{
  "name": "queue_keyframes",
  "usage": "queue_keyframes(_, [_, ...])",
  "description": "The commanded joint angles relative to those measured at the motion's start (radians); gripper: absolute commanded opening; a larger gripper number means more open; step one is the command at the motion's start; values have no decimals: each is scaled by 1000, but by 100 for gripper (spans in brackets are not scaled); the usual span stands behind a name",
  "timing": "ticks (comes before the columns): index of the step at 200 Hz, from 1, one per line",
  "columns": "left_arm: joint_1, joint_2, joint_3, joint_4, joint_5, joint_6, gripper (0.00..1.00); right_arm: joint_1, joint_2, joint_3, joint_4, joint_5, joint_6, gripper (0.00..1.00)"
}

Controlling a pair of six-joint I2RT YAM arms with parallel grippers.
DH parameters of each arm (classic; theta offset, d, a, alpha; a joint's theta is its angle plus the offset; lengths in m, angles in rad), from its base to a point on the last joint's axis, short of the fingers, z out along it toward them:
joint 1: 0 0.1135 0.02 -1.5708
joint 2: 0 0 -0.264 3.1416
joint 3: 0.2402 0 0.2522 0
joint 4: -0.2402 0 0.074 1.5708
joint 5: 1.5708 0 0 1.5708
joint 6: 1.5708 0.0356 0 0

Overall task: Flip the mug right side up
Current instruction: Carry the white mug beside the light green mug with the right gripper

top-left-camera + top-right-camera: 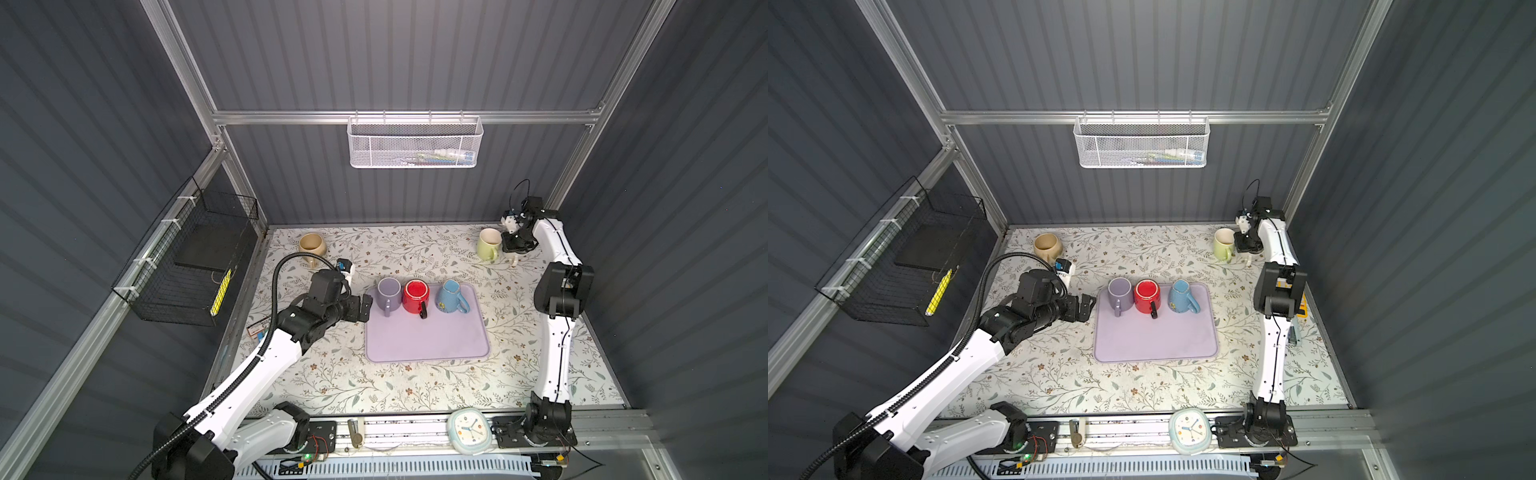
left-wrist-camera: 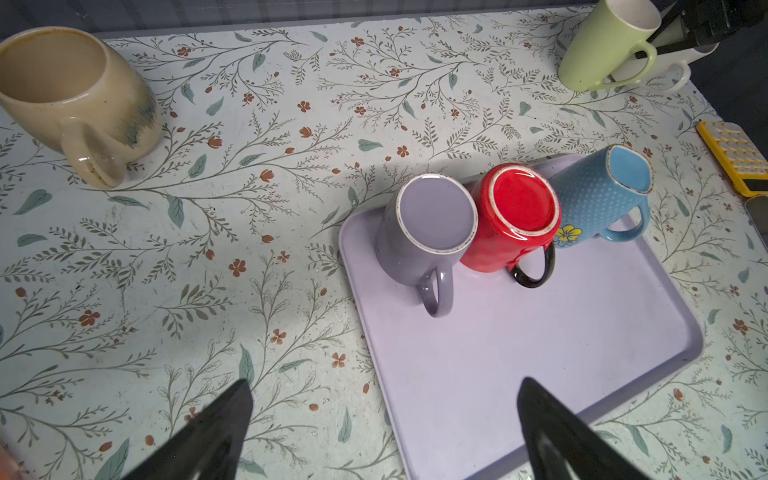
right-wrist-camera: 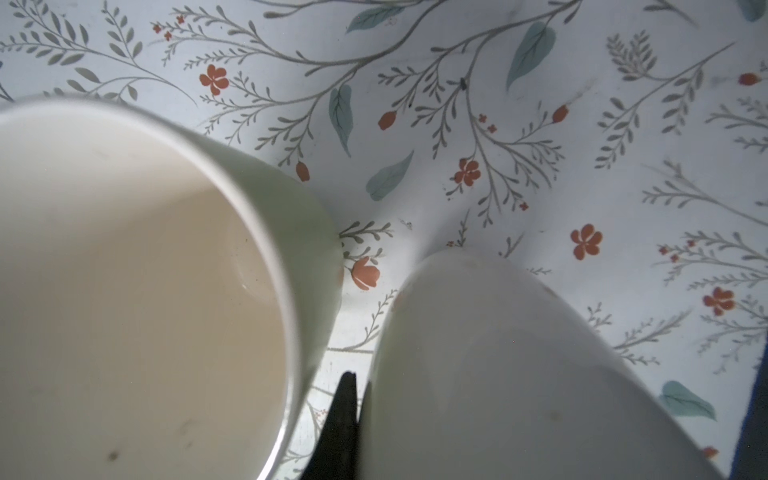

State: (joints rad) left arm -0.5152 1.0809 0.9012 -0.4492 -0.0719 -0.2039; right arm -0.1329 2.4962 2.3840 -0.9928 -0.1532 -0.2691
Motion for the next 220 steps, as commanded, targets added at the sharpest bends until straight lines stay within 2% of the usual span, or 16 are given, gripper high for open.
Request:
queue_keyframes(1, [5,-6,25,-12,-6,-8,99,-2,27,41,23,11,5,3])
queue_keyframes(81, [4,-1,27,-12,-8,-8,99,1,53,67,19,10,6,7])
queue_keyframes(117, [4,-2,26,-9,-17,-9,100,1,54,68,20,11,5,12])
queue_keyframes(163, [4,1,23,-7,-17,-11,100,0,51,69,21,13,5,27])
queue_keyframes(220, [4,-12,16,-8,-29,-12,100,1,39,76,19,20,2,34])
